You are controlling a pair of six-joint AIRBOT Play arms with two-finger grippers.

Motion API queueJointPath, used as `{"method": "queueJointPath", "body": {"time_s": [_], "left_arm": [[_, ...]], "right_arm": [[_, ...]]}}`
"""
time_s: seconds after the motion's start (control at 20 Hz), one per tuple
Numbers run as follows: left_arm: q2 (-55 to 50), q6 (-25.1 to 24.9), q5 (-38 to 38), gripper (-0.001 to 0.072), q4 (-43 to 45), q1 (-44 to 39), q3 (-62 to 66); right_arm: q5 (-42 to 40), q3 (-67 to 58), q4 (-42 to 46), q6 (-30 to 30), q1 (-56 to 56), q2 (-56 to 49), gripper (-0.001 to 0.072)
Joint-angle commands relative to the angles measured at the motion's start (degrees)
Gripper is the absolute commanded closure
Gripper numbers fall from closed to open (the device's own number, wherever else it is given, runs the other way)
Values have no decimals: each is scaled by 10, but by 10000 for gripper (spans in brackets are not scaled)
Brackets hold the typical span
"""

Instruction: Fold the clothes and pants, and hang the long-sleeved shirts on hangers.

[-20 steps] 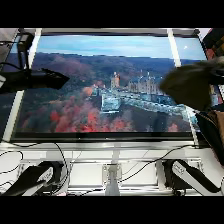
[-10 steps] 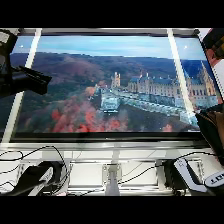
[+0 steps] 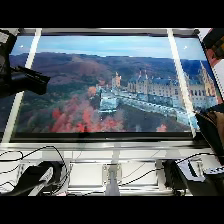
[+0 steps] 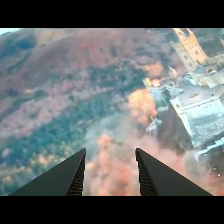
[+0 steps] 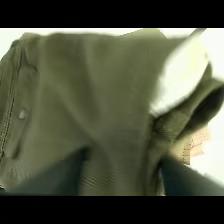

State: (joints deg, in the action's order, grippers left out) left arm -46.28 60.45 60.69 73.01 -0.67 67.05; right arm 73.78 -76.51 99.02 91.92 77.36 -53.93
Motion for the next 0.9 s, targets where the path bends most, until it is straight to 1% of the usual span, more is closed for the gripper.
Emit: {"method": "queueJointPath", "body": {"time_s": [0.0, 0.15, 0.2, 0.25, 0.3, 0.35, 0.4, 0.45, 0.55, 0.6, 0.65, 0.75, 0.8, 0.85], "left_arm": [[0, 0, 0, 347, 0, 0, 0], [0, 0, 0, 346, 0, 1, 0], [0, 0, 0, 347, 0, 1, 0], [0, 0, 0, 347, 0, 0, 0], [0, 0, 0, 347, 0, 1, 0], [0, 0, 0, 347, 0, 1, 0], [0, 0, 0, 347, 0, 1, 0], [0, 0, 0, 347, 0, 1, 0], [0, 0, 0, 346, 0, 1, 0], [0, 0, 0, 347, 0, 1, 0], [0, 0, 0, 347, 0, 1, 0], [0, 0, 0, 347, 0, 0, 0], [0, 0, 0, 347, 0, 0, 0], [0, 0, 0, 347, 0, 0, 0]], "right_arm": [[-21, 0, 0, 0, 9, 0, 131], [-31, 0, -21, 5, 8, 0, 134], [-37, 0, -57, 7, 8, -1, 155], [-51, 0, -111, 3, 7, -2, 199], [-67, 0, -160, -20, -3, -5, 207], [-77, 0, -211, -71, -24, -10, 211], [-81, 0, -249, -122, -57, -15, 248], [-87, 0, -269, -161, -100, -18, 269], [-94, 0, -260, -229, -225, -20, 283], [-96, 0, -245, -249, -289, -20, 283], [-100, 0, -229, -259, -351, -20, 283], [-97, 0, -203, -261, -478, -20, 285], [-88, 0, -193, -261, -529, -19, 331], [-75, 0, -179, -261, -577, -19, 406]]}}
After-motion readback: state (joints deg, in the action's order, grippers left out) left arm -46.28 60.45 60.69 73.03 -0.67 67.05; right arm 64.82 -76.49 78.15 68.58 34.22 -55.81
